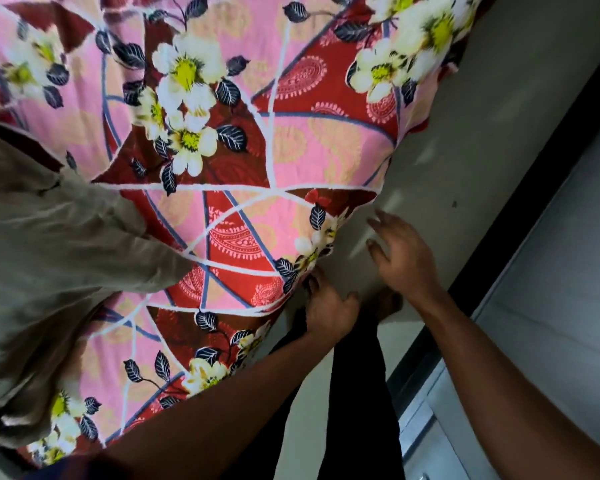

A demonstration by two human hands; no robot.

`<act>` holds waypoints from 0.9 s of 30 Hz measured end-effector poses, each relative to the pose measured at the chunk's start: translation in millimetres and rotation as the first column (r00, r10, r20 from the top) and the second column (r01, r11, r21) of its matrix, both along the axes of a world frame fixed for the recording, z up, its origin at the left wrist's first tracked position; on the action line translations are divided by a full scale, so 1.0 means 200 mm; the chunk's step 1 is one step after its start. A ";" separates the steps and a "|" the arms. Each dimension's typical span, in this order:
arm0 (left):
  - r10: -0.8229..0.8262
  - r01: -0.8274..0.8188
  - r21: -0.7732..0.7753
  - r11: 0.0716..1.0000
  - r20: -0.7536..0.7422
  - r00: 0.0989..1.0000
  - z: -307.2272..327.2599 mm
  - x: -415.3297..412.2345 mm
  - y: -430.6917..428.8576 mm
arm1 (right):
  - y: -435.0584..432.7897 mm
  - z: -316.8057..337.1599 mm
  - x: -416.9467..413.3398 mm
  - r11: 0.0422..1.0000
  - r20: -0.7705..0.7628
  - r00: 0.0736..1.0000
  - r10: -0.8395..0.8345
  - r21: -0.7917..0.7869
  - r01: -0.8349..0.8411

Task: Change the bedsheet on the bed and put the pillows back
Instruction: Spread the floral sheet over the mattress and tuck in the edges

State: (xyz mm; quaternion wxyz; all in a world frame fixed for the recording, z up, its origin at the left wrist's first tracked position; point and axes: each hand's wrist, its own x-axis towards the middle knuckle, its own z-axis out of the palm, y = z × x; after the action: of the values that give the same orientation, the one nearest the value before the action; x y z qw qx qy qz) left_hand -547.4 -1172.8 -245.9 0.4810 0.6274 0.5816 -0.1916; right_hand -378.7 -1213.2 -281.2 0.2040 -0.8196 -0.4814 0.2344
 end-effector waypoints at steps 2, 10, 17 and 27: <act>-0.069 0.074 -0.050 0.996 0.087 0.994 0.05 0.08 0.03 | 0.08 0.01 0.12 0.996 0.038 0.997 0.075 0.051 -0.077; -0.456 0.322 0.412 0.852 0.284 0.843 0.18 0.44 0.33 | 0.41 -0.01 0.33 0.929 -0.016 0.945 0.328 -0.175 -0.325; -0.830 0.522 0.822 0.229 -0.115 0.545 0.23 1.02 0.70 | 0.28 0.04 0.49 0.973 -0.255 0.964 0.074 -0.195 -0.127; -0.624 0.884 -0.108 -0.454 -0.669 -0.403 0.09 1.50 0.98 | 0.66 0.14 1.07 0.707 -0.514 0.584 -0.628 -0.065 0.704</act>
State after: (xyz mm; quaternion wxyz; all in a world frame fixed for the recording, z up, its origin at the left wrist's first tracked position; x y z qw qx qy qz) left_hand -246.6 -976.1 -227.8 -0.2396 0.8532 -0.0677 -0.4584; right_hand -165.0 -1081.2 -253.7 0.4536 -0.8320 -0.0835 0.3082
